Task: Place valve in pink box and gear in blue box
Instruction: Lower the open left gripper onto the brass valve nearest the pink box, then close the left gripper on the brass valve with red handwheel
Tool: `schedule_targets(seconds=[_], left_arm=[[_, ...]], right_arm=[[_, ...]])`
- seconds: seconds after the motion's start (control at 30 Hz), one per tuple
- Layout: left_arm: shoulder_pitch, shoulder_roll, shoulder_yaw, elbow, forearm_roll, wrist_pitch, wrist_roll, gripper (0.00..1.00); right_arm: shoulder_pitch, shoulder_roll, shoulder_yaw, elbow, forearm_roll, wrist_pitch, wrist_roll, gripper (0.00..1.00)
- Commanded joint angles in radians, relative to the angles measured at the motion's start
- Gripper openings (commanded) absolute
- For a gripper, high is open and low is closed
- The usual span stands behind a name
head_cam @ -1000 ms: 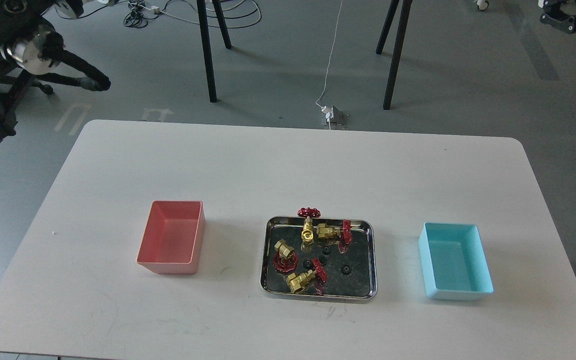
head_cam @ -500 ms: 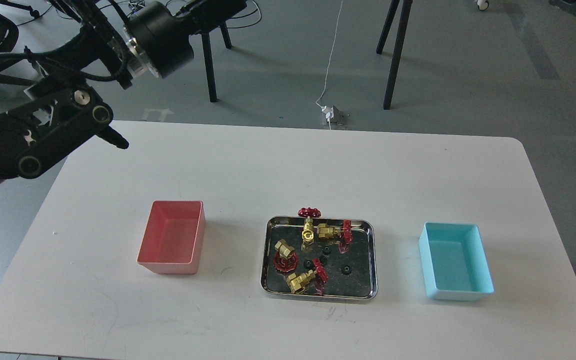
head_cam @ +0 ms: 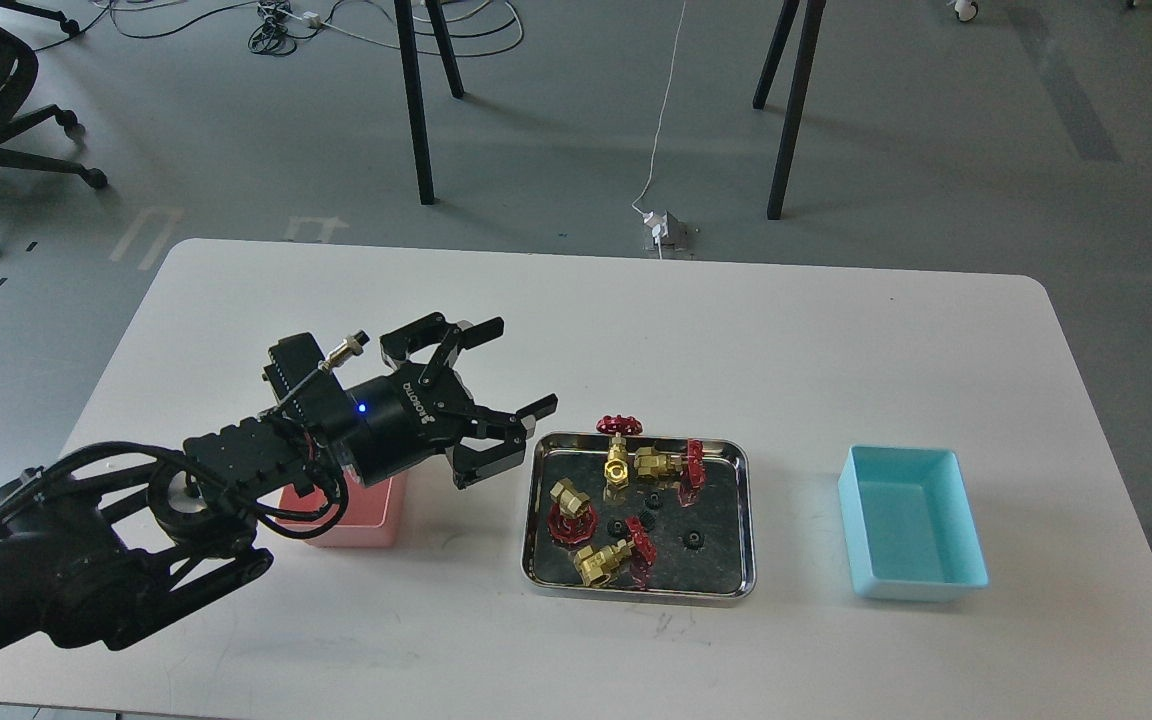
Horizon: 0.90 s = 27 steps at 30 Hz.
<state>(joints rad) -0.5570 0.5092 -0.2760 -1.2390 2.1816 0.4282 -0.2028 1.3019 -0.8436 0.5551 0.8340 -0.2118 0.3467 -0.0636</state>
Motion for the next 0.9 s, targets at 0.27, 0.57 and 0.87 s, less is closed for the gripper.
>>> schedule_targets(seconds=[0.27,0.57,0.87], left_arm=[[0.127,-0.221,0.008,0.187,0.0,-0.006,0.019,0.96],[0.144,-0.305,0.012,0.286,0.0,-0.006,0.017,0.96],[0.137,-0.359,0.012,0.389,0.0,-0.006,0.003,0.75]], right_arm=[[-0.001,0.005,-0.006,-0.004,-0.057,-0.006,-0.004,0.99],[-0.001,0.014,-0.006,-0.003,-0.057,-0.015,-0.004,0.99],[0.0,0.014,-0.004,-0.003,-0.057,-0.032,-0.002,0.99]])
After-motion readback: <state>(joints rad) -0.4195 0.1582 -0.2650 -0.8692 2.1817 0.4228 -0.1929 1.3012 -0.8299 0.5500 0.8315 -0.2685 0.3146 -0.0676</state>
